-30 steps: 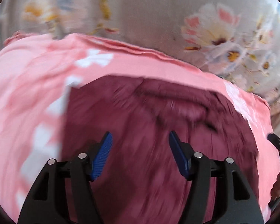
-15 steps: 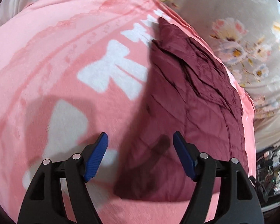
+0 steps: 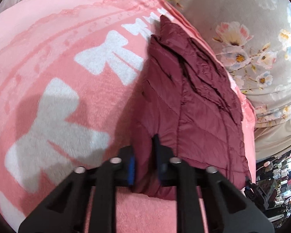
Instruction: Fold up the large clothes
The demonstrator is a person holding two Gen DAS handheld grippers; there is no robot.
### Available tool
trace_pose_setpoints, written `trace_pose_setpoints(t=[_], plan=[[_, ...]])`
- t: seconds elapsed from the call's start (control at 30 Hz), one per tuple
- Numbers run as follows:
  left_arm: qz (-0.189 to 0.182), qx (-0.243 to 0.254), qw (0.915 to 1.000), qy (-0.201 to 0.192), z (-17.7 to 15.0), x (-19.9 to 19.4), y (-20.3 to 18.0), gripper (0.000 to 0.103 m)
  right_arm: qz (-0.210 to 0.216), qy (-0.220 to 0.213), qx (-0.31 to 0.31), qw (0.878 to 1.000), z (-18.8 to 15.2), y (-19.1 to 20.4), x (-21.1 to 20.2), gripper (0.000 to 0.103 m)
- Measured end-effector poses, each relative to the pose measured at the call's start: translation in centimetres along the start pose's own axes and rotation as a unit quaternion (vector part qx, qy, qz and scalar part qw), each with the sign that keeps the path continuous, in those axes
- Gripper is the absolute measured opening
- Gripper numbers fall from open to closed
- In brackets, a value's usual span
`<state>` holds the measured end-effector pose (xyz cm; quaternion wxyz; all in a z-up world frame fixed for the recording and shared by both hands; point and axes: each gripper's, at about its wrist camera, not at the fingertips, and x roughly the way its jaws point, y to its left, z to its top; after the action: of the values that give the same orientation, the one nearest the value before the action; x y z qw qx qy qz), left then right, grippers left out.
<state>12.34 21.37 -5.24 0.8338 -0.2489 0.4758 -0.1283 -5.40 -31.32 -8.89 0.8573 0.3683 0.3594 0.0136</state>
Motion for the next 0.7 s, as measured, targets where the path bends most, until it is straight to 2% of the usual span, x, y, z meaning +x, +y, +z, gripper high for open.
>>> trace_pose_setpoints(t=[0.13, 0.33, 0.53, 0.7], plan=[[-0.006, 0.012, 0.9998, -0.017, -0.4, -2.1, -0.9, 0.005, 0.008, -0.022, -0.022, 0.999, -0.7, 1.3, -2.6, 0.005], [-0.024, 0.025, 0.9989, -0.032, -2.1, -7.0, -1.7, 0.005, 0.015, -0.047, -0.059, 0.997, -3.0, 3.3, -8.1, 0.005], [-0.062, -0.001, 0.9968, -0.051, -5.4, -13.5, -0.3, 0.005, 0.069, -0.127, -0.099, 0.985, -7.3, 6.0, -16.7, 0.004], [-0.100, -0.013, 0.9887, -0.111, -7.2, -20.6, -0.3, 0.004, 0.116, -0.202, -0.103, 0.967, -8.0, 7.9, -23.6, 0.004]])
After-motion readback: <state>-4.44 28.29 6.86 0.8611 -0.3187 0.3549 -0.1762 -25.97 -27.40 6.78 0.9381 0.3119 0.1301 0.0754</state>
